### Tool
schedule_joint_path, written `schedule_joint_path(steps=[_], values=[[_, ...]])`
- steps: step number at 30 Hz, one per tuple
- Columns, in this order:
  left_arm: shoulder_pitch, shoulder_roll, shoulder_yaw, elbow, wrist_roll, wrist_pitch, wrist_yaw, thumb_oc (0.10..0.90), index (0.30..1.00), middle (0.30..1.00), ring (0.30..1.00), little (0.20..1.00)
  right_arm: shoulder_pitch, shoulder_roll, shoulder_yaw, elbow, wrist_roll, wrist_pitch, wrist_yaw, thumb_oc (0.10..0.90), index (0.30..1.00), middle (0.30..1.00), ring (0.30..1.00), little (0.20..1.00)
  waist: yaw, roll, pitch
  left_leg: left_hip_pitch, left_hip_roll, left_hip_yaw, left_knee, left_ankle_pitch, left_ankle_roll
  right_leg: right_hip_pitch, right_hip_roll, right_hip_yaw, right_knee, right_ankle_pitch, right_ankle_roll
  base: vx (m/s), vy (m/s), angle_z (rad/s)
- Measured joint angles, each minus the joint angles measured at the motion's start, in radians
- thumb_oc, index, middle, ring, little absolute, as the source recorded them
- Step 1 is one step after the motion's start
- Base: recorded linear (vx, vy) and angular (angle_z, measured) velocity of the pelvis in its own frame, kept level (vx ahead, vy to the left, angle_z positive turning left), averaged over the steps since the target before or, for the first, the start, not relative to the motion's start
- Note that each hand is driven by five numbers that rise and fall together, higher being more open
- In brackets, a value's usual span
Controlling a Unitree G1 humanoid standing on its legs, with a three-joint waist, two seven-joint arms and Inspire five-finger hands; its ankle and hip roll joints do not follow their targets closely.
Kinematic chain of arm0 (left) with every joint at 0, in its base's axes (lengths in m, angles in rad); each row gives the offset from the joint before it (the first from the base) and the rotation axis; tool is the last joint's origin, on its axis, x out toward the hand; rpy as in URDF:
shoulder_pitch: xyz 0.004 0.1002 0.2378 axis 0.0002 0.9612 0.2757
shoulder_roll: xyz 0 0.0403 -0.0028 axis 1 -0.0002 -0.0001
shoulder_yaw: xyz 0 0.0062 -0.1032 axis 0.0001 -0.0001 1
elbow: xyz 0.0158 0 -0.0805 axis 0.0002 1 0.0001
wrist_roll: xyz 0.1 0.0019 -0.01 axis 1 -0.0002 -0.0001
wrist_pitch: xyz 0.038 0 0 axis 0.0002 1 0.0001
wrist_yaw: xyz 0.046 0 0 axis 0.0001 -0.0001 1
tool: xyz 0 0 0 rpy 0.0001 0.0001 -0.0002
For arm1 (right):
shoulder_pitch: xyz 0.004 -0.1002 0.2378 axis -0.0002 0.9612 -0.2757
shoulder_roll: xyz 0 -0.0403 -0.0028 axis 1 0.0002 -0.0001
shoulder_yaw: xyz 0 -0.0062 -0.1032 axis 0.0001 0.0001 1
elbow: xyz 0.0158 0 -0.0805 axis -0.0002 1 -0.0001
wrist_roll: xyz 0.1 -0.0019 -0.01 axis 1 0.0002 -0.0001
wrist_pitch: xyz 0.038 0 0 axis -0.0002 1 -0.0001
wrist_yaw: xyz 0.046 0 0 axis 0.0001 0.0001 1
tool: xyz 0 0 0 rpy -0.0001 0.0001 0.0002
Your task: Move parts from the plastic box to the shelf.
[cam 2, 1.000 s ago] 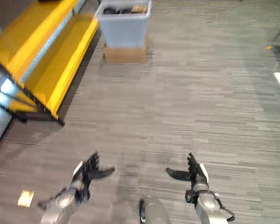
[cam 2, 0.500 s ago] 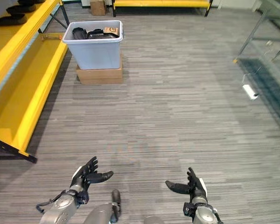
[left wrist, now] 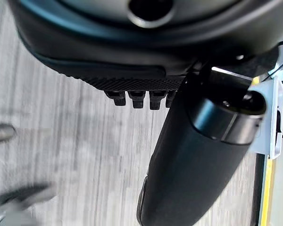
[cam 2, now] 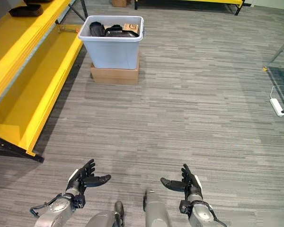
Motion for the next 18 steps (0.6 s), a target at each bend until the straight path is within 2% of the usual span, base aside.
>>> schedule_joint_path(steps=[1, 2, 3, 4, 5, 6, 7, 8, 9, 10, 11, 12, 13, 15, 17, 18], values=[[0.002, -0.005, -0.001, 0.000, 0.001, 0.000, -0.003, 0.900, 1.000, 1.000, 1.000, 1.000, 0.002, 0.000, -0.002, 0.000, 0.000, 0.000, 0.000, 0.900, 1.000, 1.000, 1.000, 1.000, -0.007, 0.006, -0.001, 0.004, 0.008, -0.013, 0.008, -0.015, -0.021, 0.004, 0.001, 0.004, -0.035, 0.010, 0.013, 0.47, -0.191, 0.40], [0.005, -0.014, -0.001, -0.001, 0.002, 0.000, -0.005, 0.900, 1.000, 1.000, 1.000, 1.000, 0.007, 0.001, -0.003, 0.005, 0.000, 0.003, 0.004, 0.900, 1.000, 1.000, 1.000, 1.000, -0.006, 0.006, -0.002, 0.024, 0.015, -0.033, 0.010, -0.040, -0.066, 0.010, -0.007, -0.009, -0.026, 0.053, 0.026, 0.27, -0.132, 0.46], [0.006, -0.021, -0.003, 0.002, 0.003, 0.001, -0.005, 0.900, 1.000, 1.000, 1.000, 1.000, 0.023, 0.000, -0.006, 0.005, 0.000, 0.004, 0.009, 0.900, 1.000, 1.000, 1.000, 1.000, -0.011, 0.013, -0.004, 0.044, 0.029, -0.055, 0.008, -0.054, -0.090, 0.034, -0.001, -0.031, -0.030, 0.108, 0.020, 0.37, -0.144, 0.51], [0.007, -0.025, -0.006, 0.001, 0.003, 0.002, -0.005, 0.900, 1.000, 1.000, 1.000, 1.000, 0.018, -0.003, -0.004, 0.006, 0.000, 0.004, 0.011, 0.900, 1.000, 1.000, 1.000, 1.000, -0.016, 0.024, -0.005, 0.066, 0.047, -0.070, -0.003, -0.062, -0.106, 0.041, 0.011, -0.046, -0.007, 0.108, 0.020, 0.36, -0.197, 0.61], [0.005, -0.028, -0.012, -0.008, 0.004, 0.002, -0.009, 0.900, 1.000, 1.000, 1.000, 1.000, 0.023, -0.007, -0.002, 0.006, 0.000, 0.003, 0.012, 0.900, 1.000, 1.000, 1.000, 1.000, -0.025, 0.026, -0.007, 0.073, 0.063, -0.062, 0.128, -0.098, -0.151, 0.061, 0.025, -0.074, 0.038, 0.089, -0.019, 0.49, -0.279, 0.65], [-0.002, -0.038, -0.024, -0.010, 0.004, 0.001, -0.011, 0.900, 1.000, 1.000, 1.000, 1.000, 0.017, -0.023, -0.008, 0.010, 0.002, 0.003, 0.013, 0.900, 1.000, 1.000, 1.000, 1.000, -0.039, 0.054, -0.014, 0.023, 0.100, -0.063, 0.310, -0.086, -0.174, 0.094, 0.045, -0.119, 0.026, 0.081, -0.060, 0.27, -0.207, 0.57], [-0.005, -0.038, -0.025, -0.013, 0.004, 0.001, -0.016, 0.900, 1.000, 1.000, 1.000, 1.000, 0.018, -0.025, -0.013, 0.007, 0.002, -0.001, 0.013, 0.900, 1.000, 1.000, 1.000, 1.000, -0.043, 0.058, -0.017, 0.000, 0.103, -0.062, 0.371, -0.090, -0.176, 0.102, 0.049, -0.138, 0.026, 0.088, -0.079, 0.25, -0.165, 0.43], [-0.008, -0.048, -0.025, -0.026, 0.003, -0.005, -0.031, 0.900, 1.000, 1.000, 1.000, 1.000, 0.009, -0.049, -0.017, 0.001, 0.009, -0.009, 0.013, 0.900, 1.000, 1.000, 1.000, 1.000, -0.037, 0.065, -0.027, -0.023, 0.101, -0.068, 0.482, -0.069, -0.194, 0.126, 0.071, -0.156, 0.041, 0.045, -0.140, 0.18, -0.129, 0.28], [-0.018, -0.060, -0.026, -0.034, 0.002, -0.007, -0.030, 0.900, 1.000, 1.000, 1.000, 1.000, 0.001, -0.072, -0.021, 0.004, 0.011, -0.012, 0.009, 0.900, 1.000, 1.000, 1.000, 1.000, -0.031, 0.070, -0.028, -0.046, 0.088, -0.075, 0.583, 0.031, -0.201, 0.134, 0.089, -0.155, 0.059, 0.013, -0.180, 0.26, -0.170, 0.18], [-0.031, -0.064, -0.031, -0.033, 0.000, -0.007, -0.030, 0.900, 1.000, 1.000, 1.000, 1.000, -0.006, -0.082, -0.029, 0.007, 0.015, -0.012, 0.008, 0.900, 1.000, 1.000, 1.000, 1.000, -0.025, 0.069, -0.028, -0.061, 0.074, -0.083, 0.626, 0.044, -0.210, 0.144, 0.091, -0.166, 0.064, 0.007, -0.189, 0.22, -0.109, 0.12], [-0.035, -0.062, -0.033, -0.033, 0.000, -0.007, -0.030, 0.900, 1.000, 1.000, 1.000, 1.000, -0.009, -0.082, -0.038, 0.007, 0.024, -0.015, 0.003, 0.900, 1.000, 1.000, 1.000, 1.000, -0.019, 0.064, -0.027, -0.069, 0.069, -0.070, 0.627, 0.052, -0.198, 0.163, 0.097, -0.164, 0.056, -0.007, -0.199, 0.33, -0.053, 0.13], [-0.039, -0.061, -0.033, -0.033, -0.001, -0.008, -0.029, 0.900, 1.000, 1.000, 1.000, 1.000, -0.007, -0.081, -0.043, 0.007, 0.030, -0.020, -0.001, 0.900, 1.000, 1.000, 1.000, 1.000, -0.018, 0.054, -0.026, -0.075, 0.072, -0.046, 0.610, 0.053, -0.189, 0.176, 0.098, -0.171, 0.055, 0.008, -0.209, 0.25, -0.012, 0.15], [-0.038, -0.059, -0.032, -0.030, -0.002, -0.007, -0.026, 0.900, 1.000, 1.000, 1.000, 1.000, -0.007, -0.081, -0.040, 0.007, 0.030, -0.021, -0.002, 0.900, 1.000, 1.000, 1.000, 1.000, -0.012, 0.044, -0.023, -0.077, 0.081, -0.025, 0.558, 0.044, -0.175, 0.198, 0.100, -0.163, 0.042, -0.003, -0.206, 0.26, 0.051, 0.20], [-0.040, -0.055, -0.027, -0.028, -0.003, -0.009, -0.026, 0.900, 1.000, 1.000, 1.000, 1.000, 0.000, -0.075, -0.037, 0.011, 0.030, -0.020, -0.005, 0.900, 1.000, 1.000, 1.000, 1.000, 0.002, 0.014, -0.010, -0.095, 0.138, 0.028, 0.365, 0.028, -0.152, 0.242, 0.108, -0.149, 0.008, 0.009, -0.217, 0.22, 0.122, 0.19], [-0.025, -0.054, -0.022, -0.024, -0.003, -0.008, -0.023, 0.900, 1.000, 1.000, 1.000, 1.000, -0.007, -0.076, -0.036, 0.013, 0.030, -0.020, -0.006, 0.900, 1.000, 1.000, 1.000, 1.000, 0.025, 0.001, -0.006, -0.102, 0.190, 0.020, 0.183, 0.049, -0.157, 0.257, 0.120, -0.130, 0.003, 0.012, -0.210, 0.28, 0.243, -0.21], [-0.016, -0.050, -0.021, -0.018, -0.003, -0.005, -0.021, 0.900, 1.000, 1.000, 1.000, 1.000, -0.011, -0.075, -0.035, 0.011, 0.030, -0.022, -0.009, 0.900, 1.000, 1.000, 1.000, 1.000, 0.030, -0.007, -0.003, -0.098, 0.212, 0.021, 0.088, 0.077, -0.157, 0.268, 0.125, -0.132, -0.017, 0.007, -0.193, 0.37, 0.333, -0.34]])
